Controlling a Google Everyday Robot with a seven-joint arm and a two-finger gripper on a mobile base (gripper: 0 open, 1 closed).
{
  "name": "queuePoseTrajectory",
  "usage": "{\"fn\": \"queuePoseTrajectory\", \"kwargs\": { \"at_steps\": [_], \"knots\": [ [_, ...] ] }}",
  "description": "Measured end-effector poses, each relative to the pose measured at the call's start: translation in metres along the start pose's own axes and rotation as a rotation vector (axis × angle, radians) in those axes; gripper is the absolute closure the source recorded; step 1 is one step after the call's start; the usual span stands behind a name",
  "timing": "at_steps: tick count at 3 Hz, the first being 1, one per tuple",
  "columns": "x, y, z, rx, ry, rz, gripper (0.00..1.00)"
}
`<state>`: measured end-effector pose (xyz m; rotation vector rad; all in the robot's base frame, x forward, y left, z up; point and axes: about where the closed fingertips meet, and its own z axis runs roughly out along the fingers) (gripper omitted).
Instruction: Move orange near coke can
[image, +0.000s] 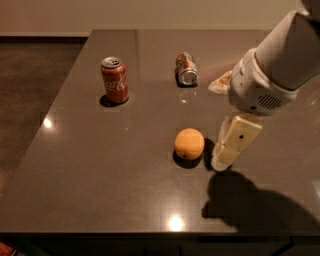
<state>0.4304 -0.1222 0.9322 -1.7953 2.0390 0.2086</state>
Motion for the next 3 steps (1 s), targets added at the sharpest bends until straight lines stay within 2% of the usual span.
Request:
{"fn": "queuePoseTrajectory", "kwargs": {
  "at_steps": [3],
  "knots": [
    [-0.011, 0.010, 0.071, -0.051, 0.030, 0.008, 0.00]
  ]
}}
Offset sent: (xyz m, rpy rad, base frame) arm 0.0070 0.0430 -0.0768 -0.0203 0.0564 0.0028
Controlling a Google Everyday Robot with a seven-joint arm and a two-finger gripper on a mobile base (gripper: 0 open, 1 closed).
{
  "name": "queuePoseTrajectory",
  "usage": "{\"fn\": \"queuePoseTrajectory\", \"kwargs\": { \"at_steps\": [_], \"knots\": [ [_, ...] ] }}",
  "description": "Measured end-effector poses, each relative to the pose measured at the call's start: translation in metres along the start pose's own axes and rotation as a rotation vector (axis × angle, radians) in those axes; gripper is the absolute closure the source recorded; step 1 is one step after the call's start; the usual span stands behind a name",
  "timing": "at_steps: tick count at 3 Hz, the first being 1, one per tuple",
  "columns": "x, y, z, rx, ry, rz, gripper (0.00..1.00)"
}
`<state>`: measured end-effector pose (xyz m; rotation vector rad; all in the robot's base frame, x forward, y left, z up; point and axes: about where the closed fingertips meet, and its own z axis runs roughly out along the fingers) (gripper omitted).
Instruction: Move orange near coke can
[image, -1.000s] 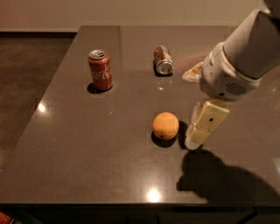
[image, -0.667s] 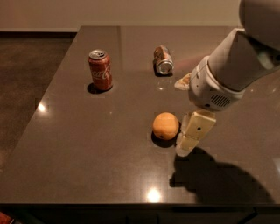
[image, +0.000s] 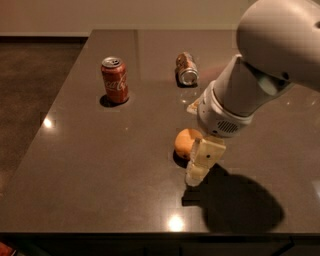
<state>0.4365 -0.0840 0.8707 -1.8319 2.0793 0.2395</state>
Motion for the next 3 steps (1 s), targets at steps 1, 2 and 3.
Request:
{"fn": "queuePoseTrajectory", "kwargs": {
  "at_steps": [1, 2, 3],
  "knots": [
    [-0.003, -0.001, 0.012, -0.028, 0.013, 0.006, 0.18],
    [-0.004, -0.004, 0.018, -0.045, 0.028, 0.020, 0.41],
    [-0.009, -0.015, 0.019, -0.062, 0.036, 0.049, 0.65]
  ]
}}
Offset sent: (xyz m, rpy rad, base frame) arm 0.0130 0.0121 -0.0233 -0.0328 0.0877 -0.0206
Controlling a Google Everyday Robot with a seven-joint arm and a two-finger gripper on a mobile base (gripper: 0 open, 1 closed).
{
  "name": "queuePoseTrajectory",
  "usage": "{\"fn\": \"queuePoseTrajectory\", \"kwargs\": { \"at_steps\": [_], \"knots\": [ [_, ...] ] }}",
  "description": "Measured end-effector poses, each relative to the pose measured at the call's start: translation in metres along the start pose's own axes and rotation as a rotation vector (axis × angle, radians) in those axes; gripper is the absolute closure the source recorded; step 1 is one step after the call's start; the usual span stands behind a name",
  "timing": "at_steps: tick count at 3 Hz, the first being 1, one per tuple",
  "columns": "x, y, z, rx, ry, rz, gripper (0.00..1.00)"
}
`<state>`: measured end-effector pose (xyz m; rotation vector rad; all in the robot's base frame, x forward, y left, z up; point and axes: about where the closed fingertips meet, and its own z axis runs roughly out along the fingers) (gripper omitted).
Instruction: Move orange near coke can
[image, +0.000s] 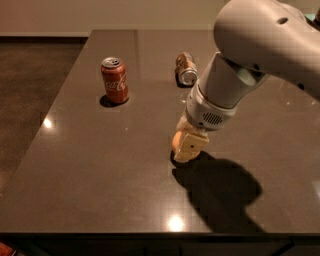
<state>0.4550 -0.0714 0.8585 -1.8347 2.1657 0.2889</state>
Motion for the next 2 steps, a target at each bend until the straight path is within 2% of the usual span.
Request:
{"fn": "queuePoseTrajectory", "kwargs": {
  "at_steps": [1, 2],
  "knots": [
    [-0.021, -0.017, -0.007, 0.004, -0.012, 0.007, 0.88],
    [-0.046, -0.039, -0.011, 0.005, -0.041, 0.019, 1.00]
  ]
}}
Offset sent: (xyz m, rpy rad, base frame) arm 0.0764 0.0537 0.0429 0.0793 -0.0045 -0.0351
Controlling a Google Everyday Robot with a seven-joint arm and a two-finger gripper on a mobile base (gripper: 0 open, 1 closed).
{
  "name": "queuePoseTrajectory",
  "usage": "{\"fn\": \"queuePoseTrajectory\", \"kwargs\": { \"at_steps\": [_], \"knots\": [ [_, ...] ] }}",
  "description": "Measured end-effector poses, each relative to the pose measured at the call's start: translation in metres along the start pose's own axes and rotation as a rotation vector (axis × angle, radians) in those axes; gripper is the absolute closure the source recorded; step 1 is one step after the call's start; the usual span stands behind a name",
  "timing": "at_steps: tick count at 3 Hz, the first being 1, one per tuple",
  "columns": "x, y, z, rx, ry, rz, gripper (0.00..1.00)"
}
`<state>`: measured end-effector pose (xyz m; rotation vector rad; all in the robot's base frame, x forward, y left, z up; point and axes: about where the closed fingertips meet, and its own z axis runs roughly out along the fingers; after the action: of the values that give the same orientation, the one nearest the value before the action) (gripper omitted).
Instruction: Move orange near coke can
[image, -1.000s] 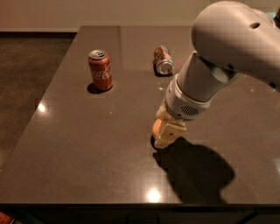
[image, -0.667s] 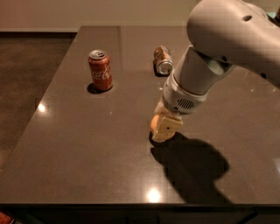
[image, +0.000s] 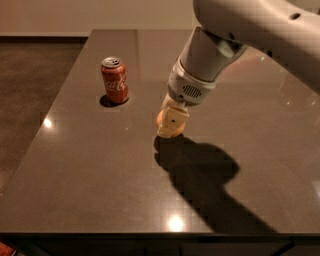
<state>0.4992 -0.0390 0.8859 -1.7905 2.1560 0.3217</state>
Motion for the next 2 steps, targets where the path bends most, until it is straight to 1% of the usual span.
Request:
{"fn": "queuePoseTrajectory", "kwargs": {
  "at_steps": [1, 2],
  "knots": [
    [-0.027, -0.017, 0.006, -0.015, -0.046, 0.026, 1.00],
    [-0.052, -0.033, 0.017, -0.029, -0.100, 0.066, 1.00]
  ]
}}
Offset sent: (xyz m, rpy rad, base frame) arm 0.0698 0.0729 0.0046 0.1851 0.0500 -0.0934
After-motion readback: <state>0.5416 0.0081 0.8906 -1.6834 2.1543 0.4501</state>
